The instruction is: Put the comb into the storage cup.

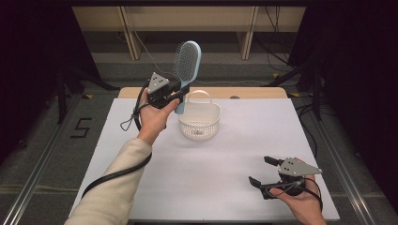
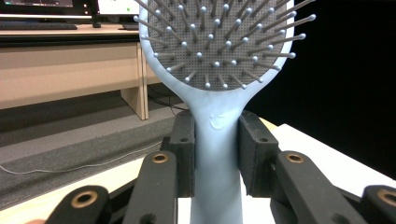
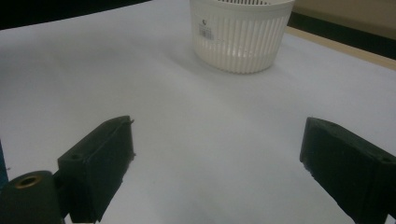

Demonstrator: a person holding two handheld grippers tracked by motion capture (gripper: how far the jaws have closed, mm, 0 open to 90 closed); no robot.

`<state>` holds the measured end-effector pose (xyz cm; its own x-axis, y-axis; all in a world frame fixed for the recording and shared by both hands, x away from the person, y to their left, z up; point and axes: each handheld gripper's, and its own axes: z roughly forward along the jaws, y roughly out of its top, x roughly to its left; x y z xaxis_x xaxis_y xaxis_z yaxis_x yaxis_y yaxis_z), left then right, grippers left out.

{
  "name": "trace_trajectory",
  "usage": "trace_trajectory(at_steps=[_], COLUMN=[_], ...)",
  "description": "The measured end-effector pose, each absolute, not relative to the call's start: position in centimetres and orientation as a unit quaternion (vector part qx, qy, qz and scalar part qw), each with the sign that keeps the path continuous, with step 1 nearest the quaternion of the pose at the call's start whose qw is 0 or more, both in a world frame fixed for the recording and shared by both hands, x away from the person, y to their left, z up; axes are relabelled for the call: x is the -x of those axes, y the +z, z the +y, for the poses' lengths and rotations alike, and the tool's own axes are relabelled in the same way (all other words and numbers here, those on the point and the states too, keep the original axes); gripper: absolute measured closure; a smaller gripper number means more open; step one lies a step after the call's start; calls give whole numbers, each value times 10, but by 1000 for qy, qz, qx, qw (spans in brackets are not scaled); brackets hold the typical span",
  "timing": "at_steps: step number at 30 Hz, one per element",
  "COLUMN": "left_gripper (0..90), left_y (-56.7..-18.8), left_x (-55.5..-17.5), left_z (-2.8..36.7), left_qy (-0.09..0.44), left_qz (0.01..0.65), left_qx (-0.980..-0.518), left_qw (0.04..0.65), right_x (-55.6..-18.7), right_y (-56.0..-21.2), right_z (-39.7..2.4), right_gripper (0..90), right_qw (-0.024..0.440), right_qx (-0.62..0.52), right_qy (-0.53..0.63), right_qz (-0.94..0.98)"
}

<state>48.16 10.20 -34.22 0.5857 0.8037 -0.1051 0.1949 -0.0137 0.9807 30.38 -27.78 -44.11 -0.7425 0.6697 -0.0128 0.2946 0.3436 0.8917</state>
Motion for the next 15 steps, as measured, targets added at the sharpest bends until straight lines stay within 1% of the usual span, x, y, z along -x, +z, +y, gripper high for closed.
trace_trajectory(at_steps=[15], left_gripper=[695], left_y=[-346], left_x=[-488], left_z=[93], left_qy=[256], left_qz=[375], left_qx=[-663], left_qw=[595], right_x=[-304], right_y=[-441], right_z=[-278], right_gripper=[104], right_qw=[192], right_qx=[-303], right_qy=[487], right_qz=[796])
